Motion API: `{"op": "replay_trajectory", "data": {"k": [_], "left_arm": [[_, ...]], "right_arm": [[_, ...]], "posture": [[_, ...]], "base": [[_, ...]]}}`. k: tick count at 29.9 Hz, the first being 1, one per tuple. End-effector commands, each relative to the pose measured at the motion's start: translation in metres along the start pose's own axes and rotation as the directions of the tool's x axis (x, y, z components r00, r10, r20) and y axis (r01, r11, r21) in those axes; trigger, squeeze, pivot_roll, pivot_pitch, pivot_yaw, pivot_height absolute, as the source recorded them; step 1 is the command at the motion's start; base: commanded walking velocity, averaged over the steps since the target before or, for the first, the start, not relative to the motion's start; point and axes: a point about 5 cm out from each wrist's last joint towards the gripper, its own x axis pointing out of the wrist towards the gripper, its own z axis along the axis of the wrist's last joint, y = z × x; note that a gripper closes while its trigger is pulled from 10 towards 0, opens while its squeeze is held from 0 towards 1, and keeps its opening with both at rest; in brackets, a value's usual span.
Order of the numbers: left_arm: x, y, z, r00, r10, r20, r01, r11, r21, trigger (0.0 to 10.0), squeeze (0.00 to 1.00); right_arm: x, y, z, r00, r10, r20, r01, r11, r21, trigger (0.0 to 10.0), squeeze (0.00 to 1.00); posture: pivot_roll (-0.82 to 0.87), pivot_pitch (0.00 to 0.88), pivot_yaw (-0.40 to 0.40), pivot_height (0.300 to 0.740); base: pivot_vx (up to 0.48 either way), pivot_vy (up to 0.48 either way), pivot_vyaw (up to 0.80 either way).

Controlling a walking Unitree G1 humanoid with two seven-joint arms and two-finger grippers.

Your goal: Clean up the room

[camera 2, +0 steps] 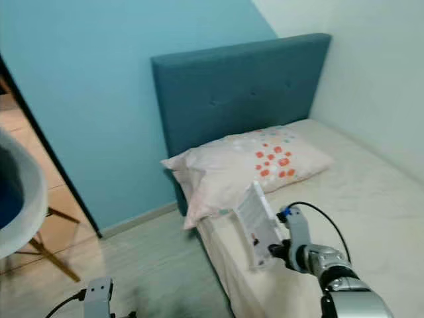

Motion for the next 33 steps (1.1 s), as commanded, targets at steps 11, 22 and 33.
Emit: {"op": "replay_trajectory", "data": {"k": [11, 22, 33], "left_arm": [[0.001, 0.004, 0.009, 0.999, 0.016, 0.037, -0.015, 0.999, -0.034, 10.0, 0.0], [0.001, 0.01, 0.014, 0.998, 0.028, 0.057, -0.025, 0.998, -0.052, 10.0, 0.0], [-0.001, 0.016, 0.007, 0.998, 0.033, 0.045, -0.031, 0.998, -0.048, 10.0, 0.0]], "right_arm": [[0.011, 0.025, -0.015, 0.984, 0.178, -0.019, -0.173, 0.971, 0.162, 10.0, 0.0], [-0.002, 0.005, 0.004, 0.993, 0.112, -0.018, -0.11, 0.989, 0.097, 10.0, 0.0], [0.005, 0.014, 0.006, 0.994, 0.097, -0.043, -0.097, 0.995, 0.003, 10.0, 0.0]], "posture": [[-0.04, 0.038, -0.032, 0.695], [-0.04, 0.041, -0.026, 0.64], [-0.01, 0.071, -0.013, 0.6]], "base": [[0.0, 0.0, 0.0], [0.0, 0.0, 0.0], [0.0, 0.0, 0.0]]}}
